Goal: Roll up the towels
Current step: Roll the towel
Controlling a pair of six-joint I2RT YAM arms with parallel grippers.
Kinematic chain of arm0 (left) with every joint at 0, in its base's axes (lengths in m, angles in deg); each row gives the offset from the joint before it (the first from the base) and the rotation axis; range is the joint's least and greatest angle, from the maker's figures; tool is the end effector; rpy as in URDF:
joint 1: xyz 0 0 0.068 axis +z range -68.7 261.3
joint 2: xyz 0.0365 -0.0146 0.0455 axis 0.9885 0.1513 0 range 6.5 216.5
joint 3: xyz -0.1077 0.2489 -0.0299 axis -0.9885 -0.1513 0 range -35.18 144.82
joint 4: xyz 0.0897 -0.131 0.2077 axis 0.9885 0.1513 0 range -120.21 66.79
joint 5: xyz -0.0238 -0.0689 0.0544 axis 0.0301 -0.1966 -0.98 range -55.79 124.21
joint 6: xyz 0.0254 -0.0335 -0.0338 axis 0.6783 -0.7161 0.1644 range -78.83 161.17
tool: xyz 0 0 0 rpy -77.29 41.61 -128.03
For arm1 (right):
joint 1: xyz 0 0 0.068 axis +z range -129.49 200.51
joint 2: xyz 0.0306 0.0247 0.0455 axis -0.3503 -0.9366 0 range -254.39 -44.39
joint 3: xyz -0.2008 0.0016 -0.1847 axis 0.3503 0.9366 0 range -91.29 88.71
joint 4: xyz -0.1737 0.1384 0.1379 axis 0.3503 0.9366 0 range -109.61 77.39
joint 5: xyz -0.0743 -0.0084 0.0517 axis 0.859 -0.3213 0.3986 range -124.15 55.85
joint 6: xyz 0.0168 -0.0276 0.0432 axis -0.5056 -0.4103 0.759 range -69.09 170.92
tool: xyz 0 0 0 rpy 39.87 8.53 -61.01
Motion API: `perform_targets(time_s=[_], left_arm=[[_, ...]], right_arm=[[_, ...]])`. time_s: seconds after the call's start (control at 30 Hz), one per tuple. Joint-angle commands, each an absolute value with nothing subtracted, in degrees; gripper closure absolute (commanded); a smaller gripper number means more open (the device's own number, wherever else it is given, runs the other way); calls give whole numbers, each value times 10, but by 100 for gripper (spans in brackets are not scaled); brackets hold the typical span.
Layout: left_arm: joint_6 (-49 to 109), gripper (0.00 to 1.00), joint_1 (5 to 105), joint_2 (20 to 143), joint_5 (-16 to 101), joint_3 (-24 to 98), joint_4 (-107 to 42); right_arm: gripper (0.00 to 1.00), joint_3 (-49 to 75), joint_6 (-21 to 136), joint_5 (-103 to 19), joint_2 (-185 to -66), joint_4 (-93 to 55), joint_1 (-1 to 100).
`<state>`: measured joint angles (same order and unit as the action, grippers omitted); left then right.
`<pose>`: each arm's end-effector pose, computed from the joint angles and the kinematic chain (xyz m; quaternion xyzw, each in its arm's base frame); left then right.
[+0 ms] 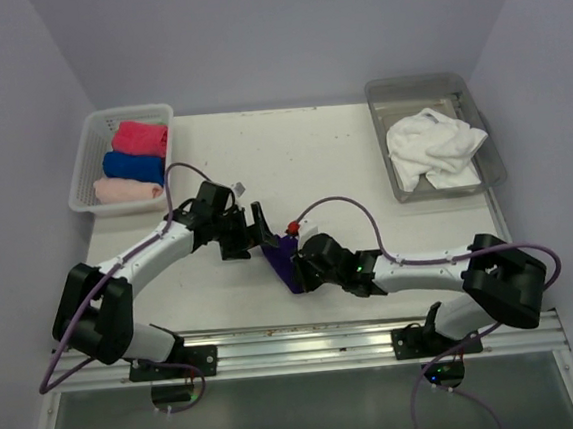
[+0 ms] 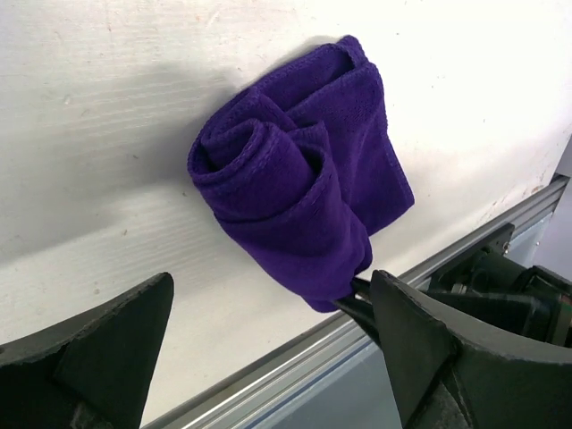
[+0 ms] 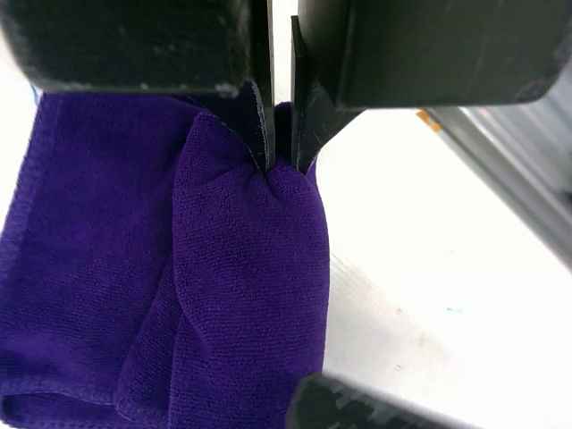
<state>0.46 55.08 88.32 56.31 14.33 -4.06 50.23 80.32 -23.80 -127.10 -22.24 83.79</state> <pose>0.2430 -0.1347 0.2034 -0.0675 0.9435 -0.3010 0.1208 0.1341 0.2520 0.1751 -0.2293 0.8798 0.2386 0.3413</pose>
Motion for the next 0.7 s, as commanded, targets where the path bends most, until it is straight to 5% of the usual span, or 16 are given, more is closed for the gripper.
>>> perform_targets(time_s=[0.0,0.43,0.67], left_arm=[[13,5,553,877,606,118,-80],[-14,7,519,946,629,101,-173],[-25,32,510,974,626,96,-190]], right_arm=[[100,560,858,-394,-1256,-319,788],[100,643,1007,-661,-1315,-580,662],[100,659,1050,-696,-1364,-637,646]])
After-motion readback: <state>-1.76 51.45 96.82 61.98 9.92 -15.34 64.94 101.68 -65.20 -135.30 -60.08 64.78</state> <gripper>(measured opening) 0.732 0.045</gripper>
